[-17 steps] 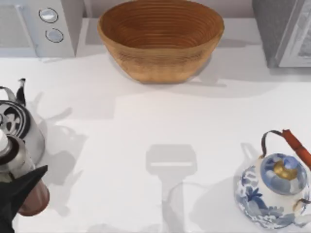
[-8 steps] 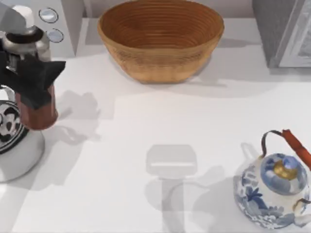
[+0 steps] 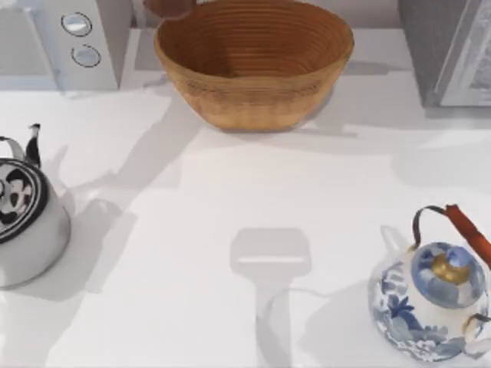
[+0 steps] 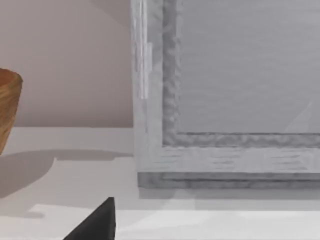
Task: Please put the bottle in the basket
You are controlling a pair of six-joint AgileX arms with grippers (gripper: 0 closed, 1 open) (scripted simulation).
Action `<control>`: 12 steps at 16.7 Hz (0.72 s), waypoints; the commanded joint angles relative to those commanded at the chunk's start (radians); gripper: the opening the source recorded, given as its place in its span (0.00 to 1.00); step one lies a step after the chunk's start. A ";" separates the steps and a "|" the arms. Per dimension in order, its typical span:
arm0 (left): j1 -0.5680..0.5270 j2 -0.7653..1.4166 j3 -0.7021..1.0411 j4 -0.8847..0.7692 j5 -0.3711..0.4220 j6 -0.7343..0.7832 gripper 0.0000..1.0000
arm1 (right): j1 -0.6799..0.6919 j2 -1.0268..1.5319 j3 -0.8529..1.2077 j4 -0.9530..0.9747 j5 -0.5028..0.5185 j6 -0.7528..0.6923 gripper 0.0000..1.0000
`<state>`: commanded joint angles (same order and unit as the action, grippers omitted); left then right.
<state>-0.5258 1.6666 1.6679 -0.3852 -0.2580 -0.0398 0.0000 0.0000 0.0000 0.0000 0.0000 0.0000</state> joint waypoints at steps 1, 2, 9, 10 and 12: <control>-0.036 0.073 0.088 0.004 -0.069 -0.028 0.00 | 0.000 0.000 0.000 0.000 0.000 0.000 1.00; -0.069 0.143 0.167 0.006 -0.131 -0.054 0.00 | 0.000 0.000 0.000 0.000 0.000 0.000 1.00; -0.157 0.426 0.433 0.015 -0.367 -0.165 0.00 | 0.000 0.000 0.000 0.000 0.000 0.000 1.00; -0.157 0.428 0.435 0.015 -0.369 -0.167 0.00 | 0.000 0.000 0.000 0.000 0.000 0.000 1.00; -0.157 0.428 0.435 0.015 -0.369 -0.167 0.00 | 0.000 0.000 0.000 0.000 0.000 0.000 1.00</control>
<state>-0.6823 2.0951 2.1024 -0.3707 -0.6272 -0.2065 0.0000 0.0000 0.0000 0.0000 0.0000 0.0000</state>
